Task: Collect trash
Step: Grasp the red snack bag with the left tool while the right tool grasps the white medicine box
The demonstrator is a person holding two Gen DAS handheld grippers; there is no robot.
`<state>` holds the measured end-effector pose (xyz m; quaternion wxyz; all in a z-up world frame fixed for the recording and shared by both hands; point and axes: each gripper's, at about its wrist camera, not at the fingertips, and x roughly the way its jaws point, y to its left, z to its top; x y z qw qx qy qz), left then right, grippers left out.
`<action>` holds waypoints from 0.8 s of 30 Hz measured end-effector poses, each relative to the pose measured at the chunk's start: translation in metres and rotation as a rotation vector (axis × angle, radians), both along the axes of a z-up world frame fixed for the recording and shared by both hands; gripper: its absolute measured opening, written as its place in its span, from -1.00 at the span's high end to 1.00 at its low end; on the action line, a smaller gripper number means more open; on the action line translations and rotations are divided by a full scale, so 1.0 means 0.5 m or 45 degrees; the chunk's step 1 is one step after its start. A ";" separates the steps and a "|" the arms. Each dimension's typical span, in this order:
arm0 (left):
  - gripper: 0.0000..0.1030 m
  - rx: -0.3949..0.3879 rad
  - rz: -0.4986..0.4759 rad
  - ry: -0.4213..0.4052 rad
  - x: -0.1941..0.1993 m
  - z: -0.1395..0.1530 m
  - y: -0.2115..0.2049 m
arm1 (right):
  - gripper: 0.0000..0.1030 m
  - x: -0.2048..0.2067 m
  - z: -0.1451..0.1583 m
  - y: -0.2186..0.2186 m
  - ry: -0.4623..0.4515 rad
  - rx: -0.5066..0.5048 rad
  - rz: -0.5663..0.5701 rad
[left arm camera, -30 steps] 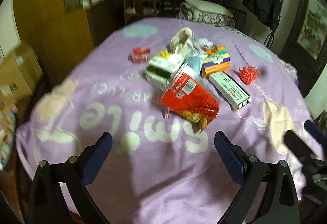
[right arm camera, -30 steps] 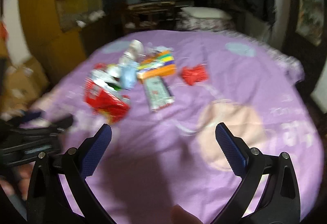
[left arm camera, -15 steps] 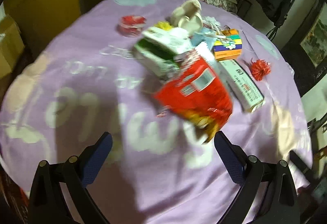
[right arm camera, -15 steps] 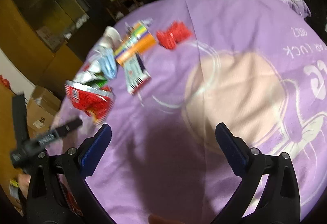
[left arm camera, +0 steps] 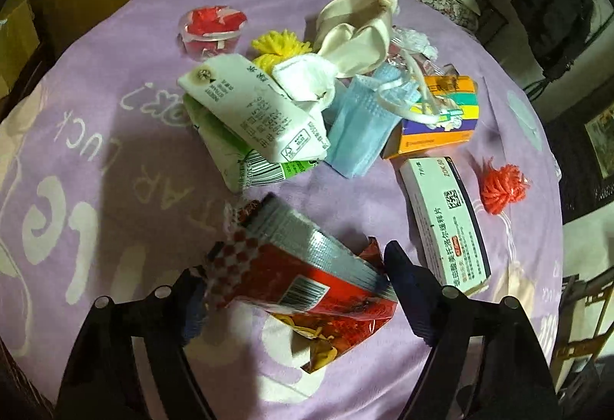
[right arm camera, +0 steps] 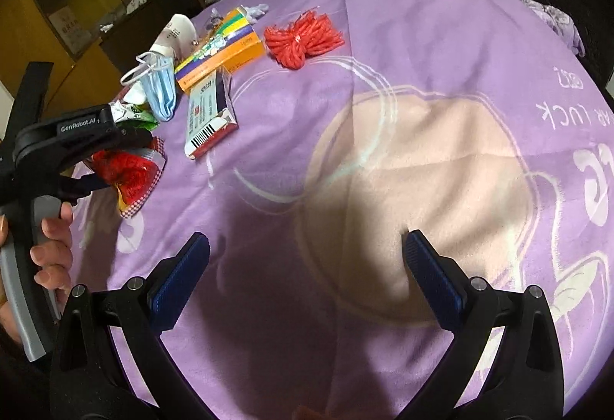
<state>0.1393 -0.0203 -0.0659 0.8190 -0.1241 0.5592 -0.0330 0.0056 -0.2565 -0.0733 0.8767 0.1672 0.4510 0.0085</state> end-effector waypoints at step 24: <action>0.69 -0.019 -0.051 -0.214 -0.167 0.086 0.216 | -0.89 0.188 0.078 0.162 -0.074 -0.364 0.282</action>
